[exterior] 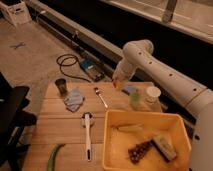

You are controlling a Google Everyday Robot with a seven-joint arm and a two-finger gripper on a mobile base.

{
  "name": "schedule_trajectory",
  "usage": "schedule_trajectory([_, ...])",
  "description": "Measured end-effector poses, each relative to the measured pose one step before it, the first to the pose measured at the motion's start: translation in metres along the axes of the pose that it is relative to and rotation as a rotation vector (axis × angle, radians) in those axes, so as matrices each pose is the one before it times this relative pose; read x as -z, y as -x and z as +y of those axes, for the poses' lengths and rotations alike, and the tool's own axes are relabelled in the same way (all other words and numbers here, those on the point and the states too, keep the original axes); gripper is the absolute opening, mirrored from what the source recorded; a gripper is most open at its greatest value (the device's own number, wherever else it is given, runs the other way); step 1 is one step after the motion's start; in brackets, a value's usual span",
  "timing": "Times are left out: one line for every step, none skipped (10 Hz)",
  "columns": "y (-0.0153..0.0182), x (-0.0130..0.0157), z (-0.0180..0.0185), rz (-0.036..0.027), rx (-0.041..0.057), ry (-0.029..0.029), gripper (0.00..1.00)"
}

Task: Place apple in paper cup

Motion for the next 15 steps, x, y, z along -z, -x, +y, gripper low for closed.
schedule_trajectory([0.0004,0.00003,-0.0001,-0.00061,0.00031,-0.00015,0.0])
schedule_trajectory([-0.00255,0.00091,0.00042,0.00144,-0.00364,-0.0014,0.0])
schedule_trajectory([0.00038,-0.00022,0.00013,-0.0002,0.0006,0.00055,0.0])
schedule_trajectory([0.00195,-0.00082,-0.00049,-0.00081,0.00294,0.00093,0.0])
schedule_trajectory([-0.00021,0.00007,0.00016,0.0003,-0.00114,-0.00057,0.0])
schedule_trajectory([-0.00143,0.00059,-0.00066,0.00271,-0.00695,-0.00623,0.0])
schedule_trajectory([-0.00193,0.00316,-0.0028,0.00293,-0.01642,-0.0147,0.0])
schedule_trajectory([-0.00791,0.00478,-0.00246,0.00489,-0.02271,-0.01608,0.0])
schedule_trajectory([-0.01554,0.00704,-0.0028,0.01186,-0.02848,-0.01927,0.0])
schedule_trajectory([-0.01968,0.00791,-0.00236,0.01353,-0.03113,-0.01896,0.0])
schedule_trajectory([-0.01758,0.00648,-0.00203,0.00895,-0.02683,-0.01815,0.0])
schedule_trajectory([-0.02213,0.00918,-0.00389,0.00761,-0.03855,-0.02662,0.0])
schedule_trajectory([-0.02317,0.00659,-0.00456,0.00918,-0.04956,-0.02456,0.0])
schedule_trajectory([-0.01614,0.00367,-0.00431,0.00711,-0.04054,-0.01866,0.0])
schedule_trajectory([-0.01642,0.00313,-0.00527,0.00618,-0.04345,-0.0184,0.0])
